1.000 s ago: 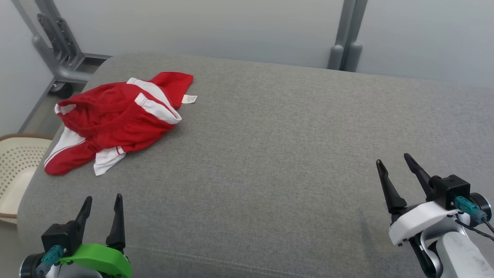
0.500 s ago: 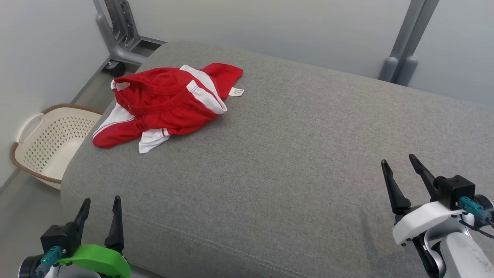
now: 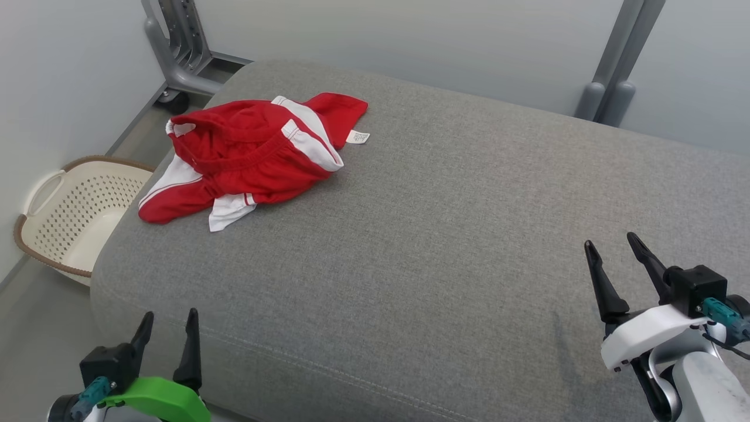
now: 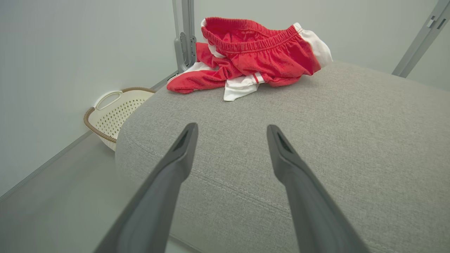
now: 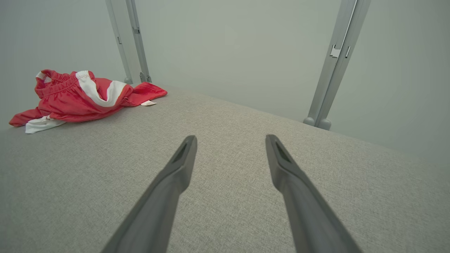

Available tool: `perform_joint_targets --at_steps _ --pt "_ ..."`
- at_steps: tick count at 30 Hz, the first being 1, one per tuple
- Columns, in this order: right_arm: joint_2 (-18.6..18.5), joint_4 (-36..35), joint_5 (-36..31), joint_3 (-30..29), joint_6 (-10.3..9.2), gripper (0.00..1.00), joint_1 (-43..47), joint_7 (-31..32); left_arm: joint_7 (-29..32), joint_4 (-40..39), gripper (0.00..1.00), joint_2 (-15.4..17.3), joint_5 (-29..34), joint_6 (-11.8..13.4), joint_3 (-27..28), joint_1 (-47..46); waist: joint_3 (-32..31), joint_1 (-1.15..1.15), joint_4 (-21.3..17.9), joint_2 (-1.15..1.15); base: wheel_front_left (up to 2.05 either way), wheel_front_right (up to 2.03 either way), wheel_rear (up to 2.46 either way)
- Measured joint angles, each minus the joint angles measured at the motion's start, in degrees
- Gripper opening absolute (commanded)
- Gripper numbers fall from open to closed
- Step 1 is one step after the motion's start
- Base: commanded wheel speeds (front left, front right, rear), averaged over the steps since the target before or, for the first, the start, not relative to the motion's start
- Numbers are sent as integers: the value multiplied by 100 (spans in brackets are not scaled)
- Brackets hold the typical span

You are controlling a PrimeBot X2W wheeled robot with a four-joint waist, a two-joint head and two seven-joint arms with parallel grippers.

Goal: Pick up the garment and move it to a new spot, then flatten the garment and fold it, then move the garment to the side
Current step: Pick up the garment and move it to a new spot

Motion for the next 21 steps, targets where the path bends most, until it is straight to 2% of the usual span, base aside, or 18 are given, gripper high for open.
perform_joint_targets --at_steps 5,10,16,21 --pt "-57 -86 -34 -75 0 100 -3 -1 84 181 100 60 -165 -3 -489 -282 132 0 31 0 0 0 0" --pt "-125 -164 -118 -62 5 100 -75 -1 719 56 100 325 -566 -4 -966 -1172 354 0 67 0 0 0 0" --pt "-203 -290 -197 105 51 100 -446 -1 1964 12 100 519 -1324 -4 -1180 -2276 708 0 63 0 0 0 0" --pt "-257 -383 -246 246 51 100 -772 -1 3262 107 100 494 -2215 -4 -1090 -3120 1051 0 -11 0 0 0 0"
